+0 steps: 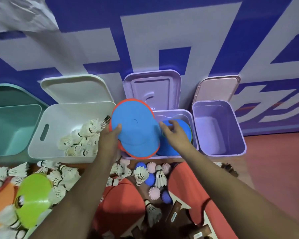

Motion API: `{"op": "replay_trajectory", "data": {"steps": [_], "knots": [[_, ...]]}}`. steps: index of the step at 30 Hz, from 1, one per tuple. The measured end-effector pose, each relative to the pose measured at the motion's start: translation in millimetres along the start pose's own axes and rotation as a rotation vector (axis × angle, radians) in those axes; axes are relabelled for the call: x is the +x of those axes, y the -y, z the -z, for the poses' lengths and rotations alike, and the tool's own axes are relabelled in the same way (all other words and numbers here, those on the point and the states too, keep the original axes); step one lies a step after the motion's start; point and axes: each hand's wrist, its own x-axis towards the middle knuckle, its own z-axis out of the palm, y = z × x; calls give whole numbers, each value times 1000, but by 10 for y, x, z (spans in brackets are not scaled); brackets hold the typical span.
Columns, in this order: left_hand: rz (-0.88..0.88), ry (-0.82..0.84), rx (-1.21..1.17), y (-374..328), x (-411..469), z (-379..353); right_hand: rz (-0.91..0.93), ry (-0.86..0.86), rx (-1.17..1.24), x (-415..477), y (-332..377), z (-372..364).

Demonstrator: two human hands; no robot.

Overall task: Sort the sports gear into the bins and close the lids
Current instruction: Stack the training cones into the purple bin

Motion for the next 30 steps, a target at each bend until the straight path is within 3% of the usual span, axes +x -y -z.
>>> {"op": "replay_trajectory", "data": {"steps": [3, 6, 10, 15, 17, 24, 30], "knots": [[78, 113, -125, 140, 122, 38, -192, 194, 455, 9, 15, -108], [124, 189, -144, 221, 101, -44, -199, 195, 701, 13, 8, -134], [178, 220, 30, 368, 117, -192, -96, 77, 311, 55, 6, -211], [16, 98, 765, 495, 329, -108, 10, 4, -16, 145, -50, -192], [-10, 110, 949, 565, 399, -92, 46, 17, -95, 180, -69, -239], [-18, 196, 1241, 741, 441, -210, 142, 34, -255, 279, -206, -408], [-492, 206, 1523, 965, 376, -126, 138, -8, -263, 274, -386, -396]]}}
